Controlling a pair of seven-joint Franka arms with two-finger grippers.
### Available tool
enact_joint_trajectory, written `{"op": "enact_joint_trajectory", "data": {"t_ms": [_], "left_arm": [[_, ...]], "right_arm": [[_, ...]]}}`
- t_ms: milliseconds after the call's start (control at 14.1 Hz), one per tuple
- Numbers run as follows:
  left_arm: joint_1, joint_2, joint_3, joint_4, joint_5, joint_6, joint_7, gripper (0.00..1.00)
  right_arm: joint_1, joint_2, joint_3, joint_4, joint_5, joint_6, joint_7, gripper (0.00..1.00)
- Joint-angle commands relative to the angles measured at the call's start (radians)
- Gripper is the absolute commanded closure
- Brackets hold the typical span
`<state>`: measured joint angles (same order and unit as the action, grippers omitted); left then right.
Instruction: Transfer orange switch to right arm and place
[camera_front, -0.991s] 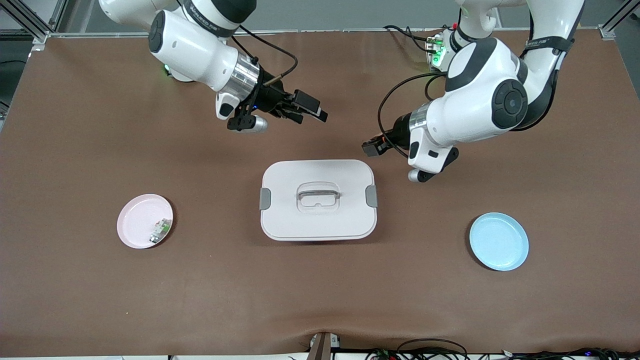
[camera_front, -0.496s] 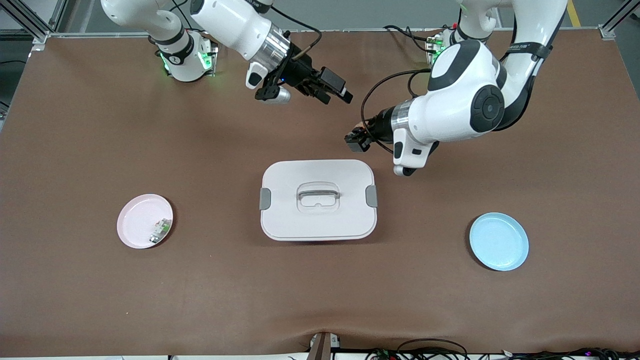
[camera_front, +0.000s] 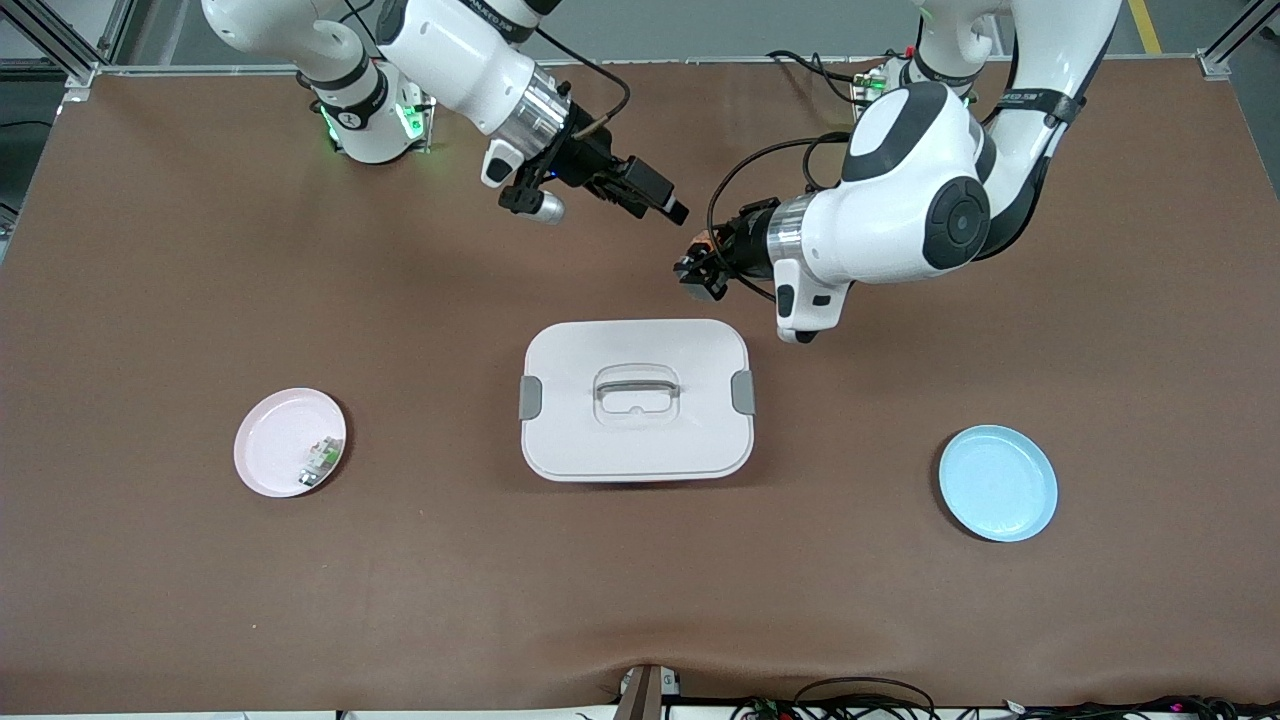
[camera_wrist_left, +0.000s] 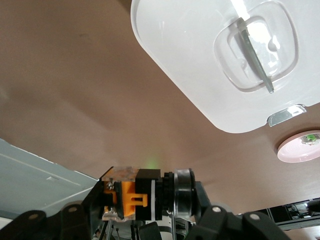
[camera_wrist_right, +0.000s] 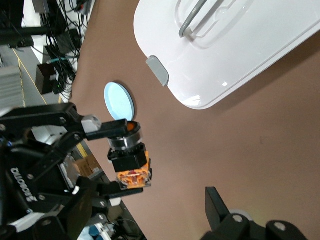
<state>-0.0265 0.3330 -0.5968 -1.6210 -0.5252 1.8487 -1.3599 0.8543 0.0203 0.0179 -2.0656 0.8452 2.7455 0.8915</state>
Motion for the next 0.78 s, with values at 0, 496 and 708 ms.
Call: {"op": "enact_joint_trajectory", "data": {"t_ms": [0, 496, 708], "left_arm": [[-0.013, 0.015, -0.004, 0.004, -0.021, 0.007, -0.071, 1.00], [-0.058, 0.044, -0.003, 0.056, -0.019, 0.007, -0.234, 1.00], [-0.061, 0.046, -0.003, 0.061, -0.019, 0.006, -0.260, 1.00]], "right_arm": [[-0.001, -0.026, 0.005, -0.027, 0.018, 0.016, 0.043, 0.00], [0.000, -0.010, 0.005, -0.022, 0.018, 0.016, 0.084, 0.00], [0.002, 0.004, 0.005, -0.022, 0.018, 0.013, 0.081, 0.00]]}}
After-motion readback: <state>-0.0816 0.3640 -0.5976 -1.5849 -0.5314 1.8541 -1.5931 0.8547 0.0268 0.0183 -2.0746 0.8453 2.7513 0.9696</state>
